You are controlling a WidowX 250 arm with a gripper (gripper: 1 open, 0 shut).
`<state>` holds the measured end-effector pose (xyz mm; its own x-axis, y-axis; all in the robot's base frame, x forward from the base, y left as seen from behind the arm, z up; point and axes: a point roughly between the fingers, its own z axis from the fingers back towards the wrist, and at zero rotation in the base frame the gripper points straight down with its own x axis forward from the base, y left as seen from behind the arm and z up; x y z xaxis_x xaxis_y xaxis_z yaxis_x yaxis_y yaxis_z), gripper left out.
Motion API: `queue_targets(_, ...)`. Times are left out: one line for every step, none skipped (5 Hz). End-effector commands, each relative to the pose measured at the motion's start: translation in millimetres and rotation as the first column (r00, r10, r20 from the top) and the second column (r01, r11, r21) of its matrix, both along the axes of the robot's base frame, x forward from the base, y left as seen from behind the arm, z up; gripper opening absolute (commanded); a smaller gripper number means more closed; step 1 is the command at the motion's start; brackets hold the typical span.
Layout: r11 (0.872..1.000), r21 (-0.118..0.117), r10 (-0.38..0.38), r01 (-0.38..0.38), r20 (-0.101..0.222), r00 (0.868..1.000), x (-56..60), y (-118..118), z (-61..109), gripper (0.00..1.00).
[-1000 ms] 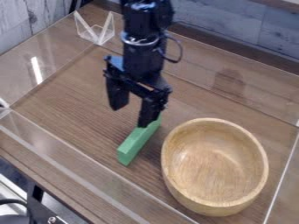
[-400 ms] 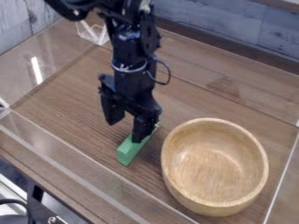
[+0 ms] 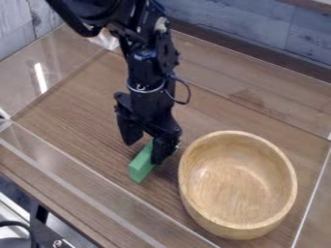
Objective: Put green stick into wooden bowl
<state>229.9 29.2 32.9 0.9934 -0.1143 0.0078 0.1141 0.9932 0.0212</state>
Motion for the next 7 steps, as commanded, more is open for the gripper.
queue_targets(1.0,0.0,-0.007,0.007,0.041,0.999,7.3,0.5,-1.3,1.0)
queue_targets(1.0,-0.001,-0.003,0.003,0.057,0.998,9.7,0.4,-6.2,1.0)
queue_targets(1.0,0.0,0.002,-0.002,0.07,0.998,12.0,0.7,-9.1,1.0)
queue_targets(1.0,0.002,0.009,-0.009,0.083,0.997,14.2,1.5,-8.8,1.0)
queue_targets(1.0,0.003,0.017,-0.017,0.094,0.995,15.8,2.6,-7.8,1.0)
queue_targets(1.0,0.004,0.025,-0.025,0.103,0.994,17.2,3.7,-7.0,1.0)
queue_targets(0.999,0.005,0.032,-0.033,0.112,0.993,18.5,4.8,-6.6,1.0)
